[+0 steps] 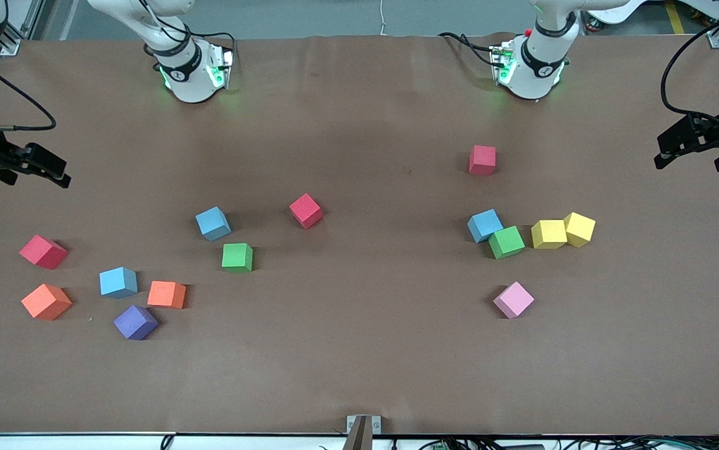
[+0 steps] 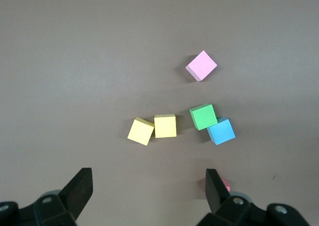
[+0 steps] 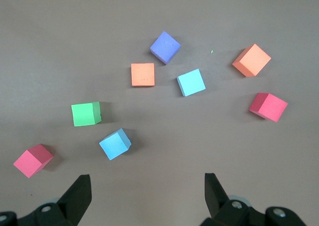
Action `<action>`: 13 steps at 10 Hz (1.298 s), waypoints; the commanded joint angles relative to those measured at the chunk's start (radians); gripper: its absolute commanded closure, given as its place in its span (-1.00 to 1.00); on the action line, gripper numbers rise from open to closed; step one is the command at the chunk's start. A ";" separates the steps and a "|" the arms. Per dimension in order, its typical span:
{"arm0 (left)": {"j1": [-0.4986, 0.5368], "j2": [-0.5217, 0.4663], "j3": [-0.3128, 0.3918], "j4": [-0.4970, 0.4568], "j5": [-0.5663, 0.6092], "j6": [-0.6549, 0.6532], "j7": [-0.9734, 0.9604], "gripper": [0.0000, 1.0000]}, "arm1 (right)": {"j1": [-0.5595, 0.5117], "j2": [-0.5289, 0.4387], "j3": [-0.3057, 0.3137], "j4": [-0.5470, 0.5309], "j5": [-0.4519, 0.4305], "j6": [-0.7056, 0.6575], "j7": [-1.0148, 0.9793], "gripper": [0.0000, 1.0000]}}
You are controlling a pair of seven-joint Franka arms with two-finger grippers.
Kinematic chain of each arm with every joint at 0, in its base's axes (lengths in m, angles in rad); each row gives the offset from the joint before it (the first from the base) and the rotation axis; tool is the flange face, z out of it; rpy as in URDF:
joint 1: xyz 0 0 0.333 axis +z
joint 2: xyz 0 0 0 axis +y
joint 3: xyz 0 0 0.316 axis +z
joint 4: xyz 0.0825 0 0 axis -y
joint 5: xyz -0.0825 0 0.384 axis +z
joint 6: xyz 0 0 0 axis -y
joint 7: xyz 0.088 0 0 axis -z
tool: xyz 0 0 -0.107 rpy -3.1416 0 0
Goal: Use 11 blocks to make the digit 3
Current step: 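Reach the right gripper to the red cube while the left gripper reaches the pink cube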
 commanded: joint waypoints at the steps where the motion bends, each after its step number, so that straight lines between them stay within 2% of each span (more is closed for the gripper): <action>1: -0.002 0.008 -0.001 0.021 0.019 -0.020 -0.008 -1.00 | -0.007 -0.010 0.005 0.011 -0.003 -0.018 -0.038 -1.00; 3: -0.002 0.019 -0.003 0.025 0.019 -0.020 -0.001 -1.00 | -0.004 -0.035 0.008 0.007 -0.003 -0.034 -0.040 -1.00; 6: 0.001 0.088 -0.003 -0.027 0.012 -0.020 -0.015 -1.00 | 0.029 -0.033 0.014 0.001 0.026 -0.037 -0.003 -1.00; 8: -0.007 0.205 -0.009 -0.045 0.007 0.050 -0.030 -1.00 | 0.127 -0.032 0.014 -0.108 0.062 0.050 0.139 -1.00; 9: -0.039 0.286 -0.014 -0.039 0.004 0.122 -0.130 -1.00 | 0.167 -0.032 0.014 -0.178 0.063 0.122 0.179 -1.00; 11: -0.118 0.449 -0.014 -0.021 0.006 0.304 -0.464 -1.00 | 0.255 -0.026 0.014 -0.313 0.117 0.254 0.344 -0.99; 13: -0.151 0.613 -0.018 0.051 0.006 0.439 -0.785 -1.00 | 0.333 0.003 0.014 -0.445 0.137 0.395 0.493 -0.99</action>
